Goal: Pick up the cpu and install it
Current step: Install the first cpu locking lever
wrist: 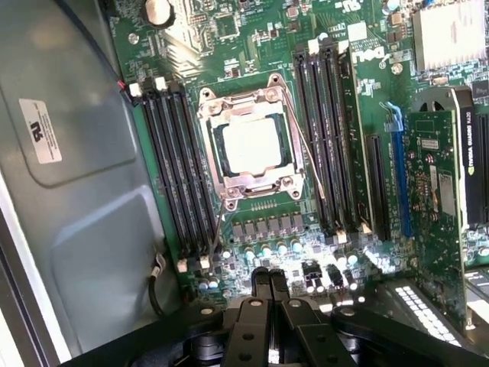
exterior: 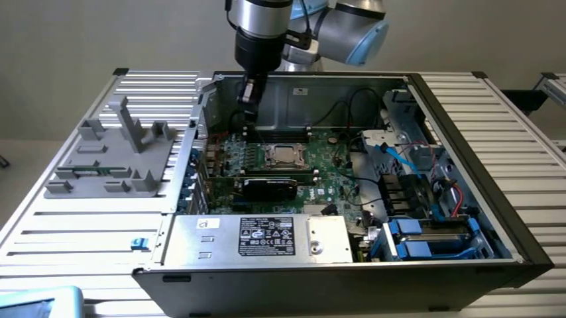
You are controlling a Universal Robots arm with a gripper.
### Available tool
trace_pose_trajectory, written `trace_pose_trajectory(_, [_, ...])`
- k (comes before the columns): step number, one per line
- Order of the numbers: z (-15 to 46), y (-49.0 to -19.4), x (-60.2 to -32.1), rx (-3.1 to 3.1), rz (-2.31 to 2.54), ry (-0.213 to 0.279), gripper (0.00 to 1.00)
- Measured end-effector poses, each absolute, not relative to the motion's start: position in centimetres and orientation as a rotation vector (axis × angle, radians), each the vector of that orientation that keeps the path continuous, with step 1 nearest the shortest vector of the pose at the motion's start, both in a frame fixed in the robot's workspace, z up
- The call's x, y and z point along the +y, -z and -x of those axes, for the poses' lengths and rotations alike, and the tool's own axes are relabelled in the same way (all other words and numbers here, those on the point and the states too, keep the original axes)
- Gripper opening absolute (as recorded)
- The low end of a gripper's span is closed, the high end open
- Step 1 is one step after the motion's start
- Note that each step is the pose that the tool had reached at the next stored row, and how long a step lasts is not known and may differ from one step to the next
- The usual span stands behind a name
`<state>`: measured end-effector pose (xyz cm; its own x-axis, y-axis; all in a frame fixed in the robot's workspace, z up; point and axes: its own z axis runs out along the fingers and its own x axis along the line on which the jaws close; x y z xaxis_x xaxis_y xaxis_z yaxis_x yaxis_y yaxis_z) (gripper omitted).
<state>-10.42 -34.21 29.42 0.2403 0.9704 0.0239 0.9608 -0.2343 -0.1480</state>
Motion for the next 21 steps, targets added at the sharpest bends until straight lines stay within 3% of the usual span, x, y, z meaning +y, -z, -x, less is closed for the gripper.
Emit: trace_pose_trajectory(21, [10.41,-29.31,-34.21,-1.417,2.642,-0.074,0.12])
